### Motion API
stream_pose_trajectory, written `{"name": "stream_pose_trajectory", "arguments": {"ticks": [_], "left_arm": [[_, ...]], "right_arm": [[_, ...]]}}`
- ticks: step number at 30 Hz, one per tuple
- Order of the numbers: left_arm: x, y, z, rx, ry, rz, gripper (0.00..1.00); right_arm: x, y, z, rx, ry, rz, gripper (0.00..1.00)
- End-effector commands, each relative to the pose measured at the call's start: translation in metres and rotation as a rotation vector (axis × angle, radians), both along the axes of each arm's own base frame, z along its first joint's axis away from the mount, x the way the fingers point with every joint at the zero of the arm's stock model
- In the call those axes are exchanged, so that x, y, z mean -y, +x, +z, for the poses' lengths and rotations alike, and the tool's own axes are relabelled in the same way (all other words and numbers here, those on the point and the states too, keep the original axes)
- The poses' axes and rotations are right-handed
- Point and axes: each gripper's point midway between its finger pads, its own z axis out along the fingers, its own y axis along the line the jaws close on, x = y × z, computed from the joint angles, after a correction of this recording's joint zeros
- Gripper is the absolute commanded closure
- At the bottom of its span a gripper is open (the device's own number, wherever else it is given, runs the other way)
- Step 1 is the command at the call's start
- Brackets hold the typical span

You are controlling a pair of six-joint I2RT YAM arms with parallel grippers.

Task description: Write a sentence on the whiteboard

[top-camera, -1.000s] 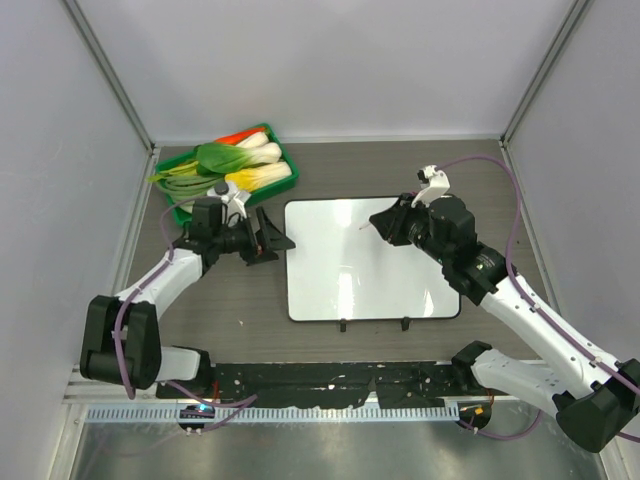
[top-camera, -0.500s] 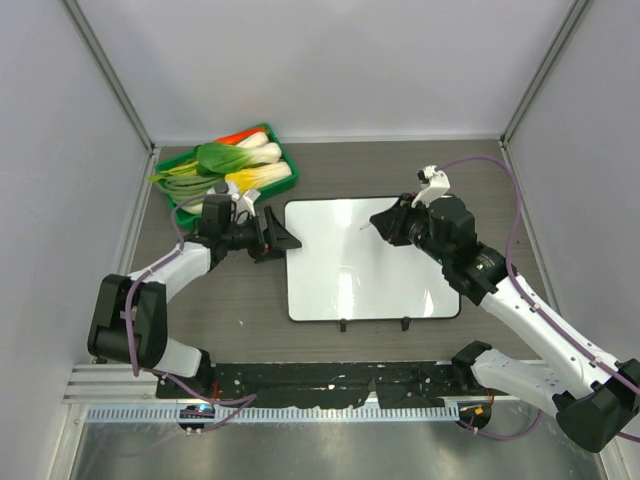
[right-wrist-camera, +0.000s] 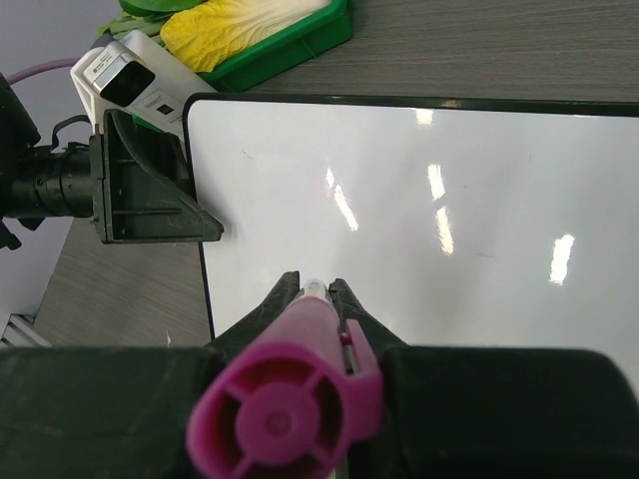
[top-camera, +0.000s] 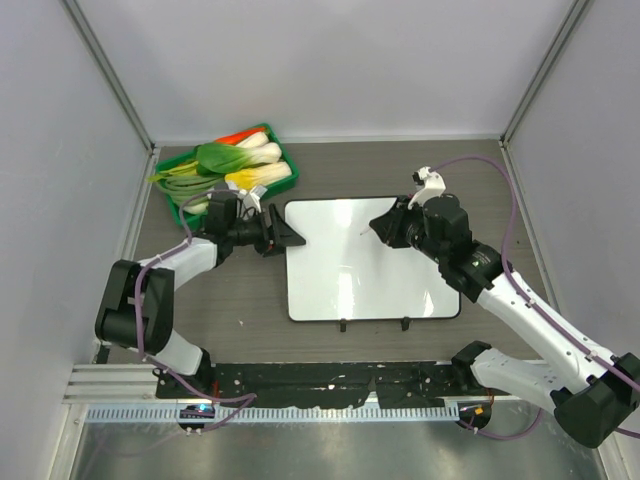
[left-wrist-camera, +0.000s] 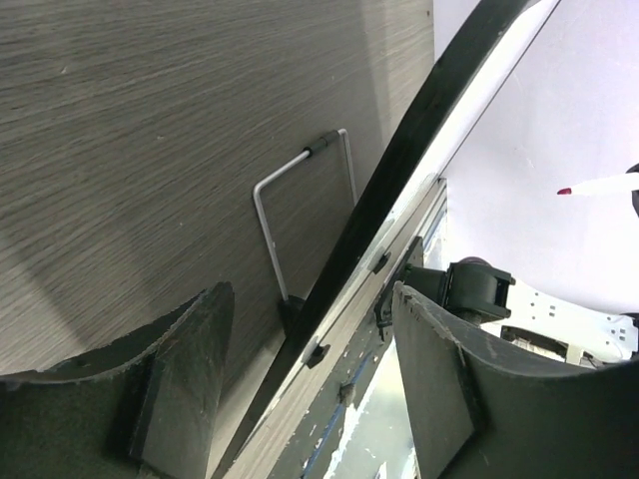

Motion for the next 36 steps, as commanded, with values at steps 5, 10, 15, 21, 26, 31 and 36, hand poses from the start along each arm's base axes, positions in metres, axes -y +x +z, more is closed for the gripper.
{"name": "stream_pose_trajectory", "arguments": {"ticks": [5, 10, 15, 21, 26, 31, 36], "left_arm": [[0.009, 0.001, 0.007, 0.052, -0.042, -0.049, 0.41], [0.008, -0.002, 0.006, 0.057, -0.033, -0.054, 0.49], [0.006, -0.006, 0.001, 0.057, -0.012, -0.068, 0.63], [0.003, -0.009, -0.008, 0.041, 0.021, -0.067, 0.75], [0.002, -0.012, -0.013, 0.036, 0.047, -0.071, 0.81], [0.003, -0.016, -0.013, 0.036, 0.058, -0.08, 0.85], [0.003, -0.018, -0.011, 0.035, 0.066, -0.082, 0.89]], "right_arm": [[-0.005, 0.002, 0.024, 0.059, 0.035, 0.012, 0.99], [-0.007, 0.003, 0.024, 0.057, 0.038, 0.019, 0.99], [-0.009, 0.004, 0.024, 0.062, 0.036, 0.023, 0.98], [-0.01, 0.005, 0.025, 0.067, 0.031, 0.025, 0.99], [-0.017, 0.001, 0.025, 0.067, 0.038, 0.068, 0.98], [-0.022, 0.003, 0.03, 0.079, 0.031, 0.082, 0.99], [-0.033, 0.005, 0.038, 0.104, 0.024, 0.099, 0.98]]}}
